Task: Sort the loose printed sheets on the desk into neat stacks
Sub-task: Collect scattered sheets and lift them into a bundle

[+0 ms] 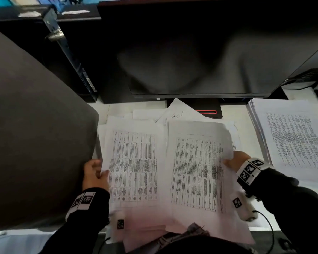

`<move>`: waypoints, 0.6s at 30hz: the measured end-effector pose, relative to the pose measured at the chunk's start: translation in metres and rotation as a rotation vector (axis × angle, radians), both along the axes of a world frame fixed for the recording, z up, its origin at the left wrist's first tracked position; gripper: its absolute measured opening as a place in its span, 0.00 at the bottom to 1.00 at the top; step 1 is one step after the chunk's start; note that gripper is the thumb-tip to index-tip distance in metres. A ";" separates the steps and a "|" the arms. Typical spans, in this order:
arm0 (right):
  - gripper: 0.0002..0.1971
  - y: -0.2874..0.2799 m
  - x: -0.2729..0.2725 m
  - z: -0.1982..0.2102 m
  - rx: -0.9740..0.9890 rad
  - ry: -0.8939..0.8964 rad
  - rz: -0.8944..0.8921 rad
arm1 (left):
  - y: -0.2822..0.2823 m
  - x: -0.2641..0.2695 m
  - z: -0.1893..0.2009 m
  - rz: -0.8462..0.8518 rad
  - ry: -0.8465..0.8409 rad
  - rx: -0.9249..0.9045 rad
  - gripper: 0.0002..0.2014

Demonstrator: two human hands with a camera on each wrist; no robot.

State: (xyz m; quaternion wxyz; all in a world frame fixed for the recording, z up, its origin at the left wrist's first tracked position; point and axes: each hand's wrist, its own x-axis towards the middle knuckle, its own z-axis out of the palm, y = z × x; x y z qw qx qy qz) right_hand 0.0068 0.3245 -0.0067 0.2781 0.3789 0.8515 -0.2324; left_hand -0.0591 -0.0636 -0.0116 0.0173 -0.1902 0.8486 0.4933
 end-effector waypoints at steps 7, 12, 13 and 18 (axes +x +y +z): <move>0.05 0.001 0.004 0.001 -0.004 0.077 -0.086 | 0.006 -0.010 0.002 -0.135 -0.259 -0.056 0.13; 0.16 0.018 0.013 -0.003 0.024 0.000 -0.102 | 0.006 -0.013 -0.012 -0.292 -0.391 -0.203 0.15; 0.17 0.018 0.014 -0.004 0.011 -0.005 -0.112 | 0.012 -0.011 -0.012 -0.324 -0.383 -0.232 0.17; 0.16 0.008 0.021 -0.012 0.021 0.030 -0.129 | 0.045 0.006 -0.011 -0.484 -0.342 -0.269 0.13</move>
